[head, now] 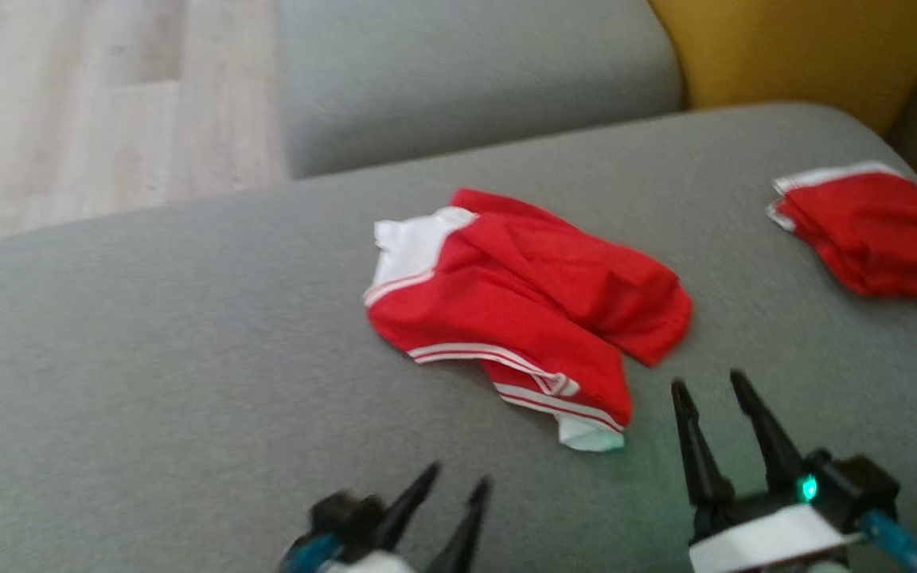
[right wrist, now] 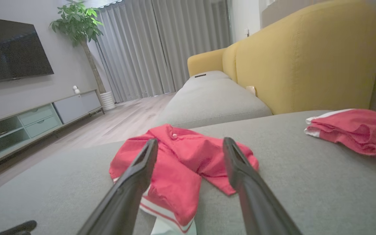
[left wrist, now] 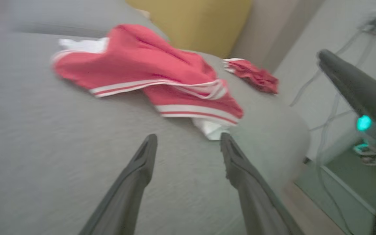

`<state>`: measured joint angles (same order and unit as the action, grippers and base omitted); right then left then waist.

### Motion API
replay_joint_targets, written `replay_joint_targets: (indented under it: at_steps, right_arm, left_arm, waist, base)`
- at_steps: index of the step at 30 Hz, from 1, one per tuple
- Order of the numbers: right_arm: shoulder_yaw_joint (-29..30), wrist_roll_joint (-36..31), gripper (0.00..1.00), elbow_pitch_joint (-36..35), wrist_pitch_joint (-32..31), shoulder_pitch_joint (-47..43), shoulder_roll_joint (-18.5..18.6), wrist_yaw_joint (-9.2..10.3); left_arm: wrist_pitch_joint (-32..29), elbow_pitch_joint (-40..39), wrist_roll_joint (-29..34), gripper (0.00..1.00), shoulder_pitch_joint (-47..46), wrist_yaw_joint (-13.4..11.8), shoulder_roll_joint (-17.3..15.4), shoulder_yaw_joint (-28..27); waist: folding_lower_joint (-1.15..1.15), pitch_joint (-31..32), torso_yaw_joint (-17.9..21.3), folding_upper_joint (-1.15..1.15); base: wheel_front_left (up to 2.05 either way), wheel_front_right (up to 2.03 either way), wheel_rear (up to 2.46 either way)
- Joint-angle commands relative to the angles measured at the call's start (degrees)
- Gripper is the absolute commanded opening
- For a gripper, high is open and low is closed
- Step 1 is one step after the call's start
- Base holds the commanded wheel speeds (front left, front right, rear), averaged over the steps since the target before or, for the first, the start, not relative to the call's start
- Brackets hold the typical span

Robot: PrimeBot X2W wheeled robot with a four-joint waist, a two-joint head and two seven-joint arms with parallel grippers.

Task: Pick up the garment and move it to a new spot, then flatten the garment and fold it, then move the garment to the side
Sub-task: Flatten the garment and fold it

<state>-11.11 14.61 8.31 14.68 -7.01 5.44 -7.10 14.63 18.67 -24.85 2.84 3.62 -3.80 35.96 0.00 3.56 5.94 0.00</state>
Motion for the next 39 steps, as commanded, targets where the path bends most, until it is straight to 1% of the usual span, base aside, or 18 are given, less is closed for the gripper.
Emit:
replay_joint_targets:
  at_steps: [1,6,10,12,13,14,18,22,24,25,26,27,32,36,39]
  right_arm:
    - [-1.4,0.1,1.0,-2.5,0.3,3.6,0.9,-0.39]
    - [-1.9,0.0,1.0,-4.3,0.3,5.9,1.2,-0.39]
    - [-1.4,-0.1,1.0,-5.3,0.3,8.0,0.9,-0.39]
    - [-1.3,-0.1,1.0,-5.8,0.3,8.8,0.7,-0.39]
    - [-1.3,-0.1,1.0,-6.1,0.3,9.4,0.5,-0.39]
    - [-1.3,-0.1,1.0,-6.3,0.3,9.7,0.4,-0.39]
    - [-1.2,-0.3,1.0,-6.8,0.3,10.6,-0.1,-0.39]
    - [-1.3,-0.4,1.0,-7.1,0.3,11.4,-0.4,-0.39]
    - [-1.4,-0.4,1.0,-7.2,0.3,11.6,-0.5,-0.39]
    - [-1.6,-0.4,1.0,-7.2,0.3,11.8,-0.6,-0.39]
    - [-1.8,-0.4,1.0,-7.2,0.3,11.9,-0.6,-0.39]
    - [-1.9,-0.3,1.0,-7.2,0.3,12.0,-0.6,-0.39]
    - [-1.9,-0.3,1.0,-6.8,0.3,12.0,-0.7,-0.39]
    - [-1.7,-0.4,1.0,-6.9,0.3,11.4,-0.9,-0.39]
    - [-1.8,-0.7,1.0,-7.1,0.3,10.8,-1.1,-0.39]
  left_arm:
    - [0.4,-1.0,-1.6,1.0,-4.2,0.4,0.9,0.1]
    - [0.3,5.0,-11.4,1.0,-13.7,0.5,0.9,9.5]
    - [0.3,7.7,-19.4,1.0,-21.2,-0.3,0.9,14.5]
    - [-0.2,8.7,-25.2,1.0,-23.8,-0.5,0.9,16.0]
    - [-0.8,9.7,-30.4,1.0,-26.6,-1.0,0.9,17.6]
    - [-1.0,10.1,-32.6,1.0,-27.9,-1.2,0.9,18.5]
    - [-1.0,12.0,-39.0,1.0,-32.6,-2.3,0.9,21.7]
    - [-0.3,14.1,-43.3,1.0,-35.9,-4.5,0.9,23.1]
    - [-0.3,14.6,-44.5,1.0,-36.4,-4.8,0.9,23.5]
    - [-0.2,15.1,-45.6,0.71,-36.8,-5.1,0.9,23.8]
    - [-0.1,15.6,-46.4,0.0,-37.4,-5.5,0.9,23.8]
    - [0.0,16.0,-47.1,0.0,-37.9,-5.4,0.9,24.2]
    - [0.3,15.1,-49.5,0.0,-40.0,-2.7,0.9,24.7]
    - [0.3,11.1,-49.3,0.0,-43.8,-1.1,0.9,22.8]
    - [0.4,8.8,-49.4,0.0,-49.2,-0.7,0.9,21.0]
  waist:
    - [0.0,-3.0,3.1,0.0]
    - [0.0,-7.7,7.6,0.0]
    - [0.0,-11.2,10.3,0.0]
    - [0.0,-12.6,11.3,0.0]
    - [0.0,-13.6,12.2,0.0]
    - [0.0,-14.0,12.5,0.0]
    - [0.0,-15.5,13.1,0.0]
    - [0.0,-16.5,13.0,0.0]
    - [0.0,-16.6,12.9,0.0]
    - [0.0,-16.6,12.8,0.0]
    - [0.0,-16.6,12.6,0.0]
    - [0.0,-16.4,12.5,0.0]
    - [0.0,-14.2,11.9,0.0]
    - [0.0,-11.5,12.1,0.0]
    - [0.0,-9.4,12.7,0.0]
  base:
    - [0.0,0.0,0.0]
    - [0.0,0.0,0.0]
    - [0.0,0.0,0.0]
    - [0.0,0.0,0.0]
    - [0.0,0.0,0.0]
    - [0.0,0.0,0.0]
    - [0.0,0.0,0.0]
    - [0.0,0.0,0.0]
    - [0.0,0.0,0.0]
    - [0.0,0.0,0.0]
    - [0.0,0.0,0.0]
    - [0.0,0.0,0.0]
    - [0.0,0.0,0.0]
    - [0.0,0.0,0.0]
    - [0.0,0.0,0.0]
